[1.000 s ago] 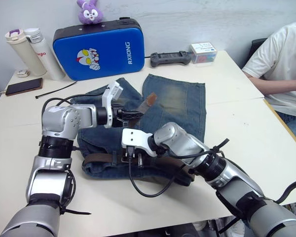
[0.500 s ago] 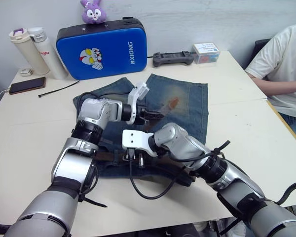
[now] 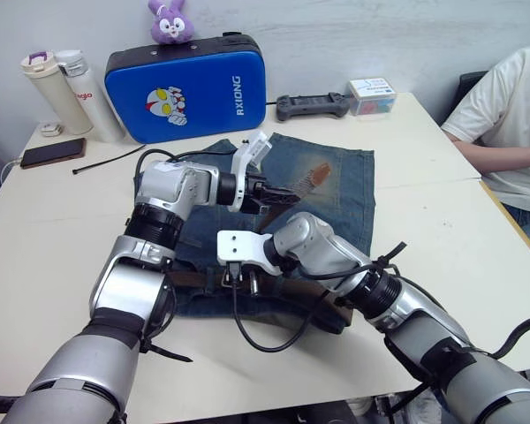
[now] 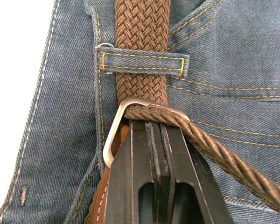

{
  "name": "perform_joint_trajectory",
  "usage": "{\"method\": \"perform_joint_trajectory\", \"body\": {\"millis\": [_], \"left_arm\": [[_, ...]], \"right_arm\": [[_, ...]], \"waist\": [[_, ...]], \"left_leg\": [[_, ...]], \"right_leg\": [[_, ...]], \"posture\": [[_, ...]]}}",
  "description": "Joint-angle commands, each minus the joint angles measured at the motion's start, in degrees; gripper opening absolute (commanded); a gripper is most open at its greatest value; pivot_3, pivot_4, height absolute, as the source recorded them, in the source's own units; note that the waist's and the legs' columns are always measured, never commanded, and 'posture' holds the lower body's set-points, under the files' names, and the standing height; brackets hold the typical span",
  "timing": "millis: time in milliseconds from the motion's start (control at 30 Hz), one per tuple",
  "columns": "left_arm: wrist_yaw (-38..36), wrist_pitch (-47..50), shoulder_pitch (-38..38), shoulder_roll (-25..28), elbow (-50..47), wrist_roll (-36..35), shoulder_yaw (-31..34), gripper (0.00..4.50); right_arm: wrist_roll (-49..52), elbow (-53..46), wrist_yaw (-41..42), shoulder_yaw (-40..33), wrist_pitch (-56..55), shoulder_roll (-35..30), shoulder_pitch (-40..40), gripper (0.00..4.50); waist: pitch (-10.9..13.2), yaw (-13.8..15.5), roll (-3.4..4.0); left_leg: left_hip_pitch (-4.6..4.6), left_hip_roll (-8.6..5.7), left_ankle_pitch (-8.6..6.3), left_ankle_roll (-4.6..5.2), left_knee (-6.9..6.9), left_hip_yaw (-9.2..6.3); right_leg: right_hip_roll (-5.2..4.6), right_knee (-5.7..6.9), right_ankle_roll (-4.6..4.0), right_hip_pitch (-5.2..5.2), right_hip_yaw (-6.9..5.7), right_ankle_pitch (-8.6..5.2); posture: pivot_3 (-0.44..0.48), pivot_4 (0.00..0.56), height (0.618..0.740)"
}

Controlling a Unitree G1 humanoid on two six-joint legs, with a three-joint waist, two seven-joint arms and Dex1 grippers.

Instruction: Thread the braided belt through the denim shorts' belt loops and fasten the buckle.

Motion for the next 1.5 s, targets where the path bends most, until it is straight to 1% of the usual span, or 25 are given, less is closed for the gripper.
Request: {"method": "perform_joint_trajectory", "body": {"millis": [33,133,200,267,400,500,567,767,933,1067,1133,1267,1400,1500], "left_arm": [[0.35,2.05,0.70,0.68,-9.92,-4.09,4.34,0.00],[1.52,4.92,3.68,2.26,-14.40,-5.13,5.92,0.00],[2.50,6.52,5.23,3.29,-16.48,-5.81,7.23,0.00],[3.35,7.51,6.25,4.23,-17.68,-6.23,8.24,0.00],[4.31,8.58,7.47,5.98,-18.96,-6.78,9.38,0.00],[4.49,8.83,7.88,6.83,-19.28,-7.02,9.60,0.00],[4.45,8.66,8.10,7.36,-19.08,-6.99,9.39,0.00],[4.29,8.00,8.49,7.39,-19.00,-6.83,8.11,0.00],[3.17,7.51,8.51,8.18,-19.78,-6.93,6.84,0.00],[-0.20,0.77,10.87,12.49,-24.24,-3.63,2.01,0.00],[-2.11,-5.12,12.64,14.43,-26.60,-1.93,0.61,0.00],[-6.85,-17.13,16.56,17.49,-32.17,1.39,-2.63,0.00],[-7.86,-26.45,18.74,18.07,-34.21,6.03,-5.61,0.00],[-8.22,-30.95,19.23,17.84,-33.51,8.39,-6.52,0.00]], "right_arm": [[-2.65,6.14,-2.26,2.66,2.47,-1.73,5.68,0.09],[0.59,-0.77,-1.70,-3.26,6.53,-3.06,6.72,0.09],[3.12,-6.14,-1.42,-7.24,9.76,-4.26,8.19,0.09],[5.37,-10.41,-2.06,-10.53,12.70,-5.29,9.22,0.09],[9.26,-16.52,-3.92,-16.12,18.01,-7.32,10.25,0.09],[11.41,-18.59,-5.44,-18.49,20.36,-8.27,10.30,0.09],[12.95,-19.22,-6.88,-20.41,21.73,-8.18,10.22,0.09],[17.21,-20.41,-10.43,-25.08,24.70,-7.55,10.12,0.09],[21.90,-24.03,-11.02,-30.32,27.80,-10.42,10.34,0.09],[28.29,-31.68,-8.94,-37.36,32.63,-17.46,12.97,0.09],[31.38,-34.88,-7.95,-40.75,34.15,-21.44,14.77,0.09],[29.39,-35.63,-9.49,-43.21,25.99,-28.28,16.72,0.09],[27.10,-35.07,-9.67,-42.68,12.77,-29.70,15.71,0.09],[26.73,-34.82,-9.02,-41.05,9.42,-30.74,15.33,0.94]], "waist": [[0.01,-0.02,0.02],[0.06,0.13,0.02],[0.13,0.52,0.05],[0.24,1.27,0.00],[0.43,1.93,-0.13],[0.45,1.85,-0.17],[0.53,1.59,-0.22],[0.92,1.20,-0.44],[1.15,1.34,-0.52],[1.23,1.51,-0.55],[1.26,1.59,-0.55],[1.41,1.53,-0.54],[1.47,1.60,-0.58],[1.58,1.63,-0.60]], "left_leg": [[0.03,0.01,0.01,-0.01,-0.04,0.00],[-0.03,0.02,0.02,-0.03,-0.04,-0.01],[-0.40,-0.01,0.01,-0.02,0.11,-0.12],[-0.69,-0.06,0.00,0.01,0.23,-0.18],[-0.84,-0.08,-0.07,0.12,0.21,-0.20],[-1.15,-0.12,-0.08,0.16,0.25,-0.19],[-1.63,-0.12,-0.06,0.15,0.36,-0.16],[-1.65,-0.10,-0.03,0.10,0.25,-0.13],[-1.67,-0.09,-0.03,0.10,0.25,-0.13],[-1.76,-0.10,-0.04,0.13,0.25,-0.13],[-1.77,-0.09,-0.05,0.15,0.23,-0.14],[-1.77,-0.07,-0.06,0.16,0.23,-0.10],[-1.77,-0.04,-0.06,0.16,0.24,-0.02],[-1.77,-0.05,-0.06,0.18,0.25,0.00]], "right_leg": [[0.01,0.00,0.00,0.02,0.00,0.00],[0.02,0.01,0.00,-0.06,0.02,0.00],[0.02,0.00,0.00,-0.30,-0.03,0.00],[0.00,-0.05,0.01,-0.50,-0.04,0.01],[-0.03,-0.31,0.02,-0.53,-0.10,0.02],[-0.08,-0.34,0.06,-0.80,-0.12,0.04],[-0.08,-0.19,0.07,-1.28,-0.10,0.05],[-0.04,-0.17,0.05,-1.41,-0.03,0.05],[-0.02,-0.18,0.05,-1.45,-0.01,0.05],[-0.05,-0.25,0.05,-1.48,-0.03,0.05],[-0.04,-0.33,0.05,-1.47,-0.04,0.05],[-0.04,-0.34,0.05,-1.48,-0.02,0.05],[-0.03,-0.34,0.05,-1.45,0.01,0.05],[-0.03,-0.33,0.05,-1.45,0.01,0.05]], "posture": [[0.000,0.150,0.740],[0.000,0.150,0.740],[0.000,0.150,0.740],[0.000,0.150,0.740],[0.000,0.150,0.740],[0.000,0.150,0.740],[0.000,0.150,0.740],[0.000,0.150,0.740],[0.000,0.150,0.740],[0.000,0.150,0.740],[0.000,0.150,0.740],[0.000,0.150,0.740],[0.000,0.150,0.740],[0.000,0.150,0.740]]}}
